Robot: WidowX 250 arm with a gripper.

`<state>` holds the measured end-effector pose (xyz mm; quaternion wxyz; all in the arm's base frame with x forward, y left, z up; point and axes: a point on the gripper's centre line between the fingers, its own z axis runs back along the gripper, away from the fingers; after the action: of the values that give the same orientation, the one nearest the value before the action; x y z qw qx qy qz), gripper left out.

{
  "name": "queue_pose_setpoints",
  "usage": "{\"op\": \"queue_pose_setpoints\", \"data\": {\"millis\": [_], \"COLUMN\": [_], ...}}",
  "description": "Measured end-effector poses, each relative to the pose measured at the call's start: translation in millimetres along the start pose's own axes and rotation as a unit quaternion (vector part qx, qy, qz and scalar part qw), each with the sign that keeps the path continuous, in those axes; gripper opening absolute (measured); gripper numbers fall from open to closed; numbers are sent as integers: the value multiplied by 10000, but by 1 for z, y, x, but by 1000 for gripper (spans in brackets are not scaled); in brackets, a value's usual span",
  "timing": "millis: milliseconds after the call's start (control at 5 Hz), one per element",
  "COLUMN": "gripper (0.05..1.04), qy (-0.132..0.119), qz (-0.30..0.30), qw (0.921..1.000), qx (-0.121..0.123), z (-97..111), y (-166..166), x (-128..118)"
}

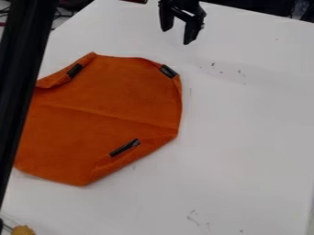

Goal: Fold the cloth from top right to the middle

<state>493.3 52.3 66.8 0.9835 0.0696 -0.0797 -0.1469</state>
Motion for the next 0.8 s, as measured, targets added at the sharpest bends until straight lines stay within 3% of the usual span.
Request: {"op": "queue_pose_setpoints", "data": {"millis": [200, 400, 600, 800], "gripper": [1001, 1001, 1001, 1001], "qy": [277, 286, 174, 92], "qz": [0, 164, 162, 458], "qw": [9996, 9994, 9997, 9985], "qx": [-110, -73, 74, 280], "z": [-25, -34, -23, 1], "y": [-6, -15, -24, -22], "x": [-9, -10, -6, -15]}}
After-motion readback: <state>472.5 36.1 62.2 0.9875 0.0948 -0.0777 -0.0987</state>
